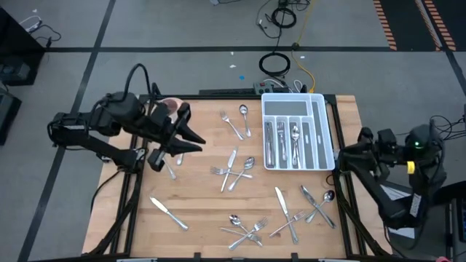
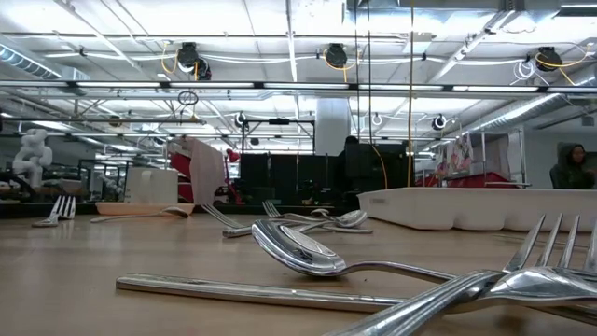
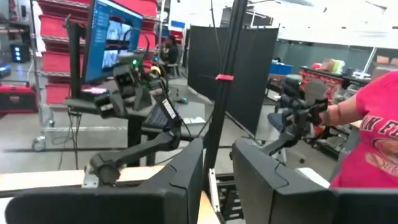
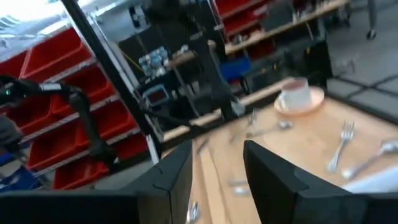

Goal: Sort silverware
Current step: Put the silver knife into the white cutlery tray

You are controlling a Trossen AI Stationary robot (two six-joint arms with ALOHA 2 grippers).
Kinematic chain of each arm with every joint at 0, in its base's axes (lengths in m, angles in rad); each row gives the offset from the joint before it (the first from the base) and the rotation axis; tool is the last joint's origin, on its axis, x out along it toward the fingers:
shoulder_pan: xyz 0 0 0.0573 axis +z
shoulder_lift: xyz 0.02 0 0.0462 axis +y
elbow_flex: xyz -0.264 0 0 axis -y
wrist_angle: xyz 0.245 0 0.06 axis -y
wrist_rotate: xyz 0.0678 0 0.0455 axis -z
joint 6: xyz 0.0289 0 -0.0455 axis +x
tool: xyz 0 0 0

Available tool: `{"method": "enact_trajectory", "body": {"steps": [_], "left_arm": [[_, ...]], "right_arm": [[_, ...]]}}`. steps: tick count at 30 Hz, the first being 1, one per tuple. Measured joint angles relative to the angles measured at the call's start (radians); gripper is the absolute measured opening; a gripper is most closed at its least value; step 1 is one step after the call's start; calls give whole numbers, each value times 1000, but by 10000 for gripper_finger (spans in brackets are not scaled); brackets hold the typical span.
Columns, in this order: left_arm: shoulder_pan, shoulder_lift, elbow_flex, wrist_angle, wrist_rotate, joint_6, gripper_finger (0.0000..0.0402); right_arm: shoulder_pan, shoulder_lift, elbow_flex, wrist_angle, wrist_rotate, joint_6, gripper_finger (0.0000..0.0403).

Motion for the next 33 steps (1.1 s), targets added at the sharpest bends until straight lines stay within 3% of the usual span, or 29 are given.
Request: {"method": "enact_trajectory", "body": {"steps": [6, 13, 20, 25, 29, 33], "left_arm": [[12, 2, 0, -6, -65, 39, 91], [24, 3, 0, 6, -103, 59, 91], [78, 16, 0, 74, -233, 62, 91], [109, 16, 0, 144, -388, 84, 91], [130, 15, 0, 204, -398, 84, 91], [147, 15, 0, 198, -425, 77, 91]], "right_arm": [[-29, 40, 5, 280, -41, 132, 137], [-30, 164, 16, 327, -45, 88, 137], [-10, 364, 17, 854, -139, 263, 137], [89, 470, 18, 920, -176, 263, 137], [211, 592, 15, 961, -115, 194, 137], [409, 746, 16, 1041, -61, 175, 137]]}}
